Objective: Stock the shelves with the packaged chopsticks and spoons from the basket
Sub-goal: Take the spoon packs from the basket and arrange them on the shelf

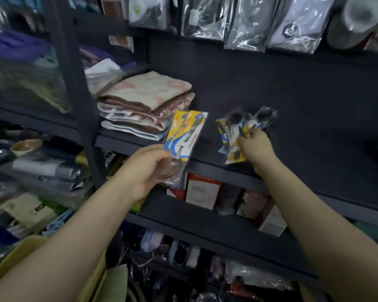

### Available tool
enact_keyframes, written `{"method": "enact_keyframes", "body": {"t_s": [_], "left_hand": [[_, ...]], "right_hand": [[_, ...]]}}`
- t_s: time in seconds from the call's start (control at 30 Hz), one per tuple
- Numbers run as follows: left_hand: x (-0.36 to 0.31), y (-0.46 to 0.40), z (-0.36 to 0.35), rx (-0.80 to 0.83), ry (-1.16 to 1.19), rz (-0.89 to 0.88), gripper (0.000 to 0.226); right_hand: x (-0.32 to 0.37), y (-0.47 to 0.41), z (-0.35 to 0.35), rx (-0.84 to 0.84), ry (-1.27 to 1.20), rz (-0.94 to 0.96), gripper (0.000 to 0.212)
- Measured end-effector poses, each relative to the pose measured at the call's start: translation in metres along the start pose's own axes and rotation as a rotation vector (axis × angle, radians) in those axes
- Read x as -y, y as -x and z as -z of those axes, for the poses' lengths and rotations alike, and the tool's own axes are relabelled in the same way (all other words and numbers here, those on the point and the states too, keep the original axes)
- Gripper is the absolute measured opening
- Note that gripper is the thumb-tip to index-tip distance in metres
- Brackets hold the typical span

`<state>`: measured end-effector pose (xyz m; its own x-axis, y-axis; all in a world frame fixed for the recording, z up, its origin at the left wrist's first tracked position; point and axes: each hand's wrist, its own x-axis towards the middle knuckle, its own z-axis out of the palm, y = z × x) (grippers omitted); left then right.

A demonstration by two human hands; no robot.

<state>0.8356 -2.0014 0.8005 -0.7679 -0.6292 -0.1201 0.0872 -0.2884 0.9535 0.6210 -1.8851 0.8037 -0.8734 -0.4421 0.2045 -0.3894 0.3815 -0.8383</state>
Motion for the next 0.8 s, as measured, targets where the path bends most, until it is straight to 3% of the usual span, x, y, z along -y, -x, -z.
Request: {"method": "enact_keyframes", "body": {"t_s": [0.1,0.23,0.37,0.47,0.6,0.7,0.73,0.8], "left_hand": [[-0.008,-0.020,-0.015,0.036,-0.012,0.023,0.025],[-0.011,-0.049,-0.033,0.055,-0.088,0.030,0.017],[-0.009,-0.078,-0.056,0.043,-0.122,0.019,0.009],[0.000,-0.105,-0.063,0.019,-0.260,-0.042,0.017],[0.009,-0.132,-0.059,0.026,-0.641,-0.261,0.028],[0.008,-0.146,-0.045,-0.005,-1.202,-0.383,0.038],[0.007,-0.145,-0.039,-0.011,-1.270,-0.425,0.037],[0.005,-0.130,-0.023,0.011,-1.179,-0.559,0.028]], "right_hand": [[-0.003,-0.015,0.001,-0.038,0.363,0.088,0.025],[0.007,-0.025,0.001,-0.071,0.571,0.245,0.031],[0.005,-0.023,0.014,-0.047,0.420,0.335,0.023],[0.004,-0.008,0.023,0.007,0.312,0.413,0.017],[0.021,0.013,0.031,0.128,0.185,0.437,0.018],[0.035,0.023,0.023,0.184,0.159,0.482,0.016],[0.039,0.026,0.016,0.203,0.158,0.497,0.016],[0.047,0.034,-0.002,0.238,0.152,0.529,0.015]]}}
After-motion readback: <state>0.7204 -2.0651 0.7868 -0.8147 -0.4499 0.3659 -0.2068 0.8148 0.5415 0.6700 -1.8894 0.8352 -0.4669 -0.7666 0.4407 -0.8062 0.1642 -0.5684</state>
